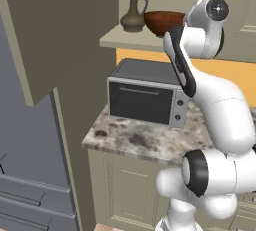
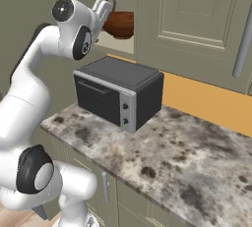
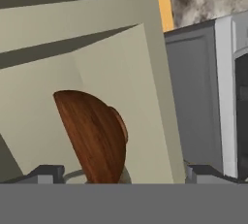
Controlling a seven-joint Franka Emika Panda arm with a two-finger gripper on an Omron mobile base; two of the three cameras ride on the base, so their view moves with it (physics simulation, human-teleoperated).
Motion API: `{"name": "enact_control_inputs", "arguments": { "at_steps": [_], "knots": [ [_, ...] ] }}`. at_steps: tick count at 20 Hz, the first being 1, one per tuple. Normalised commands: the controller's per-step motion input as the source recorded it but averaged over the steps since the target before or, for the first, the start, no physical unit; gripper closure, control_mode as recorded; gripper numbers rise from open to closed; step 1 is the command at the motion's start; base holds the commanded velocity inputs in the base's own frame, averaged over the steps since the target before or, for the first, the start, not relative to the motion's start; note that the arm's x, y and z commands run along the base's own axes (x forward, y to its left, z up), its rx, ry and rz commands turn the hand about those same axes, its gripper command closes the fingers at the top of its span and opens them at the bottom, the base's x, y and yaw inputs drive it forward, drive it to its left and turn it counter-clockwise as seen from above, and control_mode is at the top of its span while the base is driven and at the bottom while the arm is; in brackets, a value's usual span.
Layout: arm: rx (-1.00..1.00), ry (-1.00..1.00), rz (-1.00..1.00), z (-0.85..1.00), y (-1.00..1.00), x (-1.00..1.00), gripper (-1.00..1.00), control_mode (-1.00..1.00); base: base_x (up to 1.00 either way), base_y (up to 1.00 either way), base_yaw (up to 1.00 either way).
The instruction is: Pick the mug and place it in the sink. Pick the bowl and place it in the open cabinet and then close the cabinet.
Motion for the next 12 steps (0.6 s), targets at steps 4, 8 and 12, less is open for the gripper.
{"name": "enact_control_inputs", "arguments": {
  "at_steps": [4, 8, 12],
  "knots": [
    [0.00, 0.05, 0.00, 0.03, 0.05, -0.74, -1.00, -1.00, 0.00, 0.00, 0.00],
    [0.00, 0.00, 0.00, 0.00, 0.12, -0.72, -1.00, -1.00, 0.00, 0.00, 0.00],
    [0.00, 0.00, 0.00, -0.01, 0.28, -0.80, -1.00, -1.00, 0.00, 0.00, 0.00]
  ]
}}
